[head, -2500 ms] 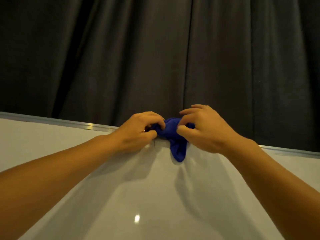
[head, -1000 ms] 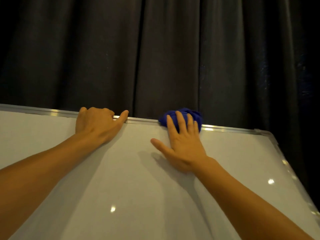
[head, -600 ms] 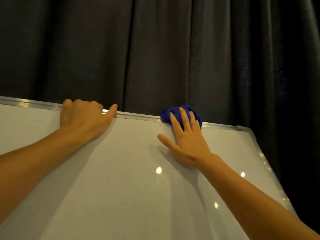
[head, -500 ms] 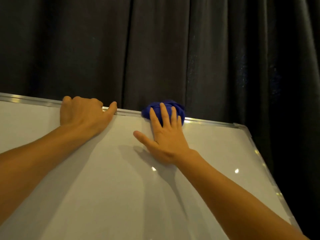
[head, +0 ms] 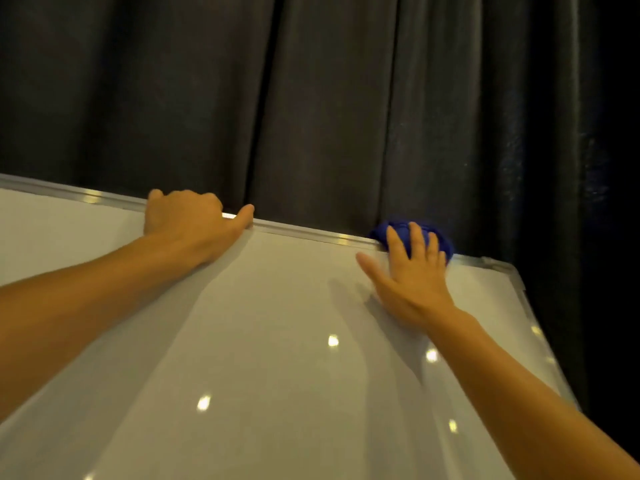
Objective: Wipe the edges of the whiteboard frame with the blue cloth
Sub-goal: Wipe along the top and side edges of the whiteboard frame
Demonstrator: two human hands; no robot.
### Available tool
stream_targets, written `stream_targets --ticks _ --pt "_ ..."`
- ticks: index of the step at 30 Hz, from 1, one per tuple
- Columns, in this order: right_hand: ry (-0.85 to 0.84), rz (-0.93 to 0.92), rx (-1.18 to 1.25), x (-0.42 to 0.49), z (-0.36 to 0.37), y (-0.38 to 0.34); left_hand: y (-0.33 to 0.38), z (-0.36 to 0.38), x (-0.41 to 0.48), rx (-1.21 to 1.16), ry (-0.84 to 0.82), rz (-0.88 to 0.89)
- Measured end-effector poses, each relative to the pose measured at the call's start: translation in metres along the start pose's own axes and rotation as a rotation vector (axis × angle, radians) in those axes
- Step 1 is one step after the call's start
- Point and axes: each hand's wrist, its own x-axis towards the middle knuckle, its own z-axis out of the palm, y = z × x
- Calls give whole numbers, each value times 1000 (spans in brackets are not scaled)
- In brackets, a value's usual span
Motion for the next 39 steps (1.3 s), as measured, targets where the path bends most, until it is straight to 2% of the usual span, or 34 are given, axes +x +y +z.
stream_targets --ticks 3,6,9,11,13,16,19,22,28,32,34,36,39 --pt "4 -236 65 -7 21 -41 94 2 -2 -19 -52 82" --pt "5 -309 31 -2 11 -3 142 6 -3 -23 -10 103" --pt "3 -176 -84 -2 -11 103 142 18 -9 -52 27 133" --pt "-31 -60 -73 -5 -23 147 150 16 -9 -49 3 98" --pt "-12 -64 -13 -4 -19 139 175 12 -6 -38 -44 76" --pt "13 -250 63 -10 -5 88 221 6 -5 -49 -108 33" --pt "24 -390 -4 -15 -7 91 231 9 -6 -14 -90 44" --pt "63 -278 -30 -8 -20 131 219 12 -15 -48 -24 101" --pt "194 -11 235 -16 -36 173 248 -3 -14 -56 -33 95" --pt "189 43 286 -33 -38 175 301 -8 -19 -54 -7 293" --pt "248 33 321 -42 -42 176 328 -8 -23 -79 1 427" --pt "292 63 349 -41 -47 179 352 -9 -27 -145 -15 485" --pt "163 140 423 -34 -46 181 378 -5 -27 -220 -47 528"
